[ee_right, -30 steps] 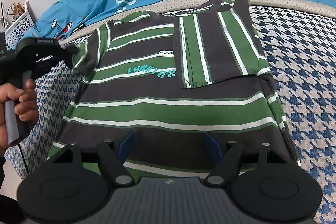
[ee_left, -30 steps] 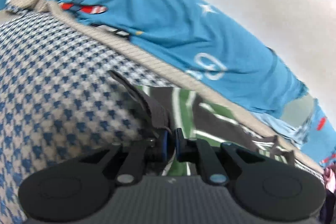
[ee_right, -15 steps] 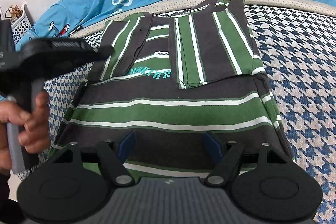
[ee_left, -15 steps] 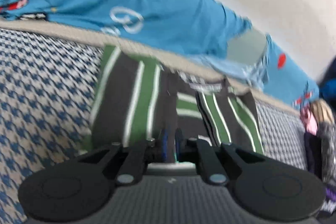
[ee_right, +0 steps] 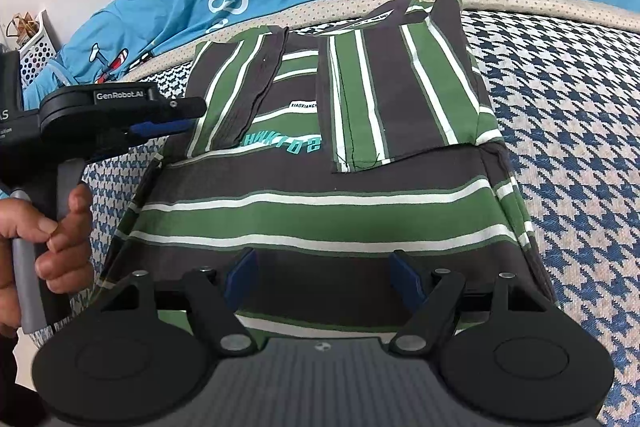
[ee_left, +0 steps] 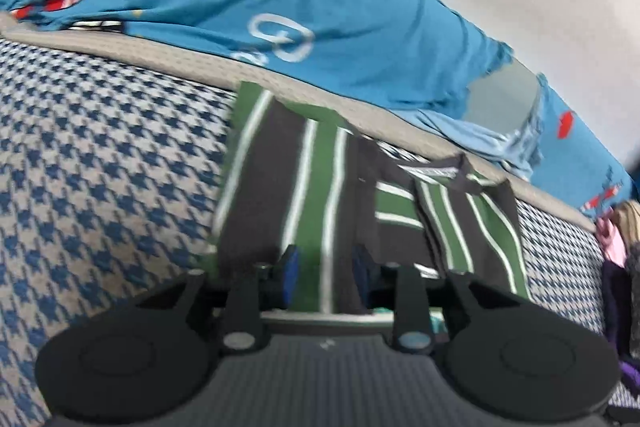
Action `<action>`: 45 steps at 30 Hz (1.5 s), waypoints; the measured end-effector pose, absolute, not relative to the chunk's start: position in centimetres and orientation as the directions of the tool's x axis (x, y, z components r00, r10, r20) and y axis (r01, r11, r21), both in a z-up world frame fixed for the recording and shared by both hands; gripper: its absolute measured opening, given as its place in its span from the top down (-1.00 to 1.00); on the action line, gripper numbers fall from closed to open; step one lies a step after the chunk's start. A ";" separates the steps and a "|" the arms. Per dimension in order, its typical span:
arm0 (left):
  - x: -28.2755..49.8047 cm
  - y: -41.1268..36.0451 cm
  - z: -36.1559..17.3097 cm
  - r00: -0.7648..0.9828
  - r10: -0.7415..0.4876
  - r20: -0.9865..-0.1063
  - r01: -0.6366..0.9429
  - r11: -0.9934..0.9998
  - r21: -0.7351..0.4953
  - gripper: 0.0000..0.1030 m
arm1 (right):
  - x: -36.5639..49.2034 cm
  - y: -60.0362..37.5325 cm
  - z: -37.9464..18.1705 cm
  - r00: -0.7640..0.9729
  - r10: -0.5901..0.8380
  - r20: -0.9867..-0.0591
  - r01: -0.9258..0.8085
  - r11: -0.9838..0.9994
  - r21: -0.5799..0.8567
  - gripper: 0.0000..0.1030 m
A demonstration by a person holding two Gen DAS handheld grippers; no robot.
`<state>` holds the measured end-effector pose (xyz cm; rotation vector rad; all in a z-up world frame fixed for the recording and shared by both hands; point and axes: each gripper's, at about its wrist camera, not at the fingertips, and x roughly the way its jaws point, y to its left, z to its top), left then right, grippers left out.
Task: Fold clothes
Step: 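Fold the held side and sleeve over the shirt body with the left gripper, then open the left gripper and pull it back from the folded side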
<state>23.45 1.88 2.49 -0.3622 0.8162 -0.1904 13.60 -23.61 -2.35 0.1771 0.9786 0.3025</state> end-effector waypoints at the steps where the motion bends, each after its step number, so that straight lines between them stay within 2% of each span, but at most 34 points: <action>1: 23.6 2.2 2.4 0.677 -0.293 -0.675 0.013 0.922 -0.387 0.40 | 13.6 -23.6 -2.3 0.523 0.328 -0.786 -0.169 0.944 0.282 -0.40; 7: 23.8 4.2 2.2 0.699 -0.206 -0.685 -0.089 0.925 -0.369 0.27 | 13.7 -23.7 -2.4 0.525 0.323 -0.787 -0.164 0.946 0.280 -0.40; 12: 24.1 4.6 1.6 0.686 -0.128 -0.717 -0.135 0.945 -0.298 0.17 | 13.7 -23.7 -2.4 0.525 0.325 -0.787 -0.168 0.946 0.278 -0.40; 21: 24.1 3.8 -0.2 0.650 -0.068 -0.757 -0.117 0.975 -0.188 0.10 | 13.8 -23.7 -2.4 0.523 0.324 -0.788 -0.170 0.946 0.277 -0.40; 31: 23.0 2.0 -1.5 0.630 -0.004 -0.776 -0.071 0.996 -0.062 -0.13 | 13.9 -24.3 -2.1 0.549 0.302 -0.779 -0.153 0.953 0.261 -0.40; 33: 22.8 1.8 -1.8 0.627 0.015 -0.779 -0.072 0.997 -0.038 -0.23 | 13.9 -24.6 -1.9 0.562 0.293 -0.773 -0.150 0.956 0.254 -0.40; 35: 22.7 1.8 -1.9 0.624 0.026 -0.781 -0.076 0.997 -0.027 -0.31 | 13.9 -25.1 -1.7 0.577 0.283 -0.766 -0.143 0.959 0.246 -0.40; 39: 22.4 2.3 -1.8 0.622 0.037 -0.782 -0.102 0.994 -0.034 -0.35 | 14.2 -26.5 -1.2 0.624 0.247 -0.742 -0.101 0.966 0.237 -0.39; 40: 22.3 2.4 -1.7 0.626 0.040 -0.779 -0.106 0.994 -0.035 -0.35 | 14.2 -26.9 -1.1 0.636 0.241 -0.733 -0.090 0.967 0.239 -0.38; 44: 22.0 2.5 -0.9 0.653 0.051 -0.756 -0.118 0.992 -0.035 -0.35 | 14.4 -27.7 -0.7 0.683 0.231 -0.693 -0.077 0.966 0.246 0.00; 45: 21.9 2.6 -0.7 0.659 0.041 -0.751 -0.118 0.992 -0.049 -0.35 | 14.5 -27.7 -0.6 0.691 0.228 -0.686 -0.079 0.967 0.242 0.04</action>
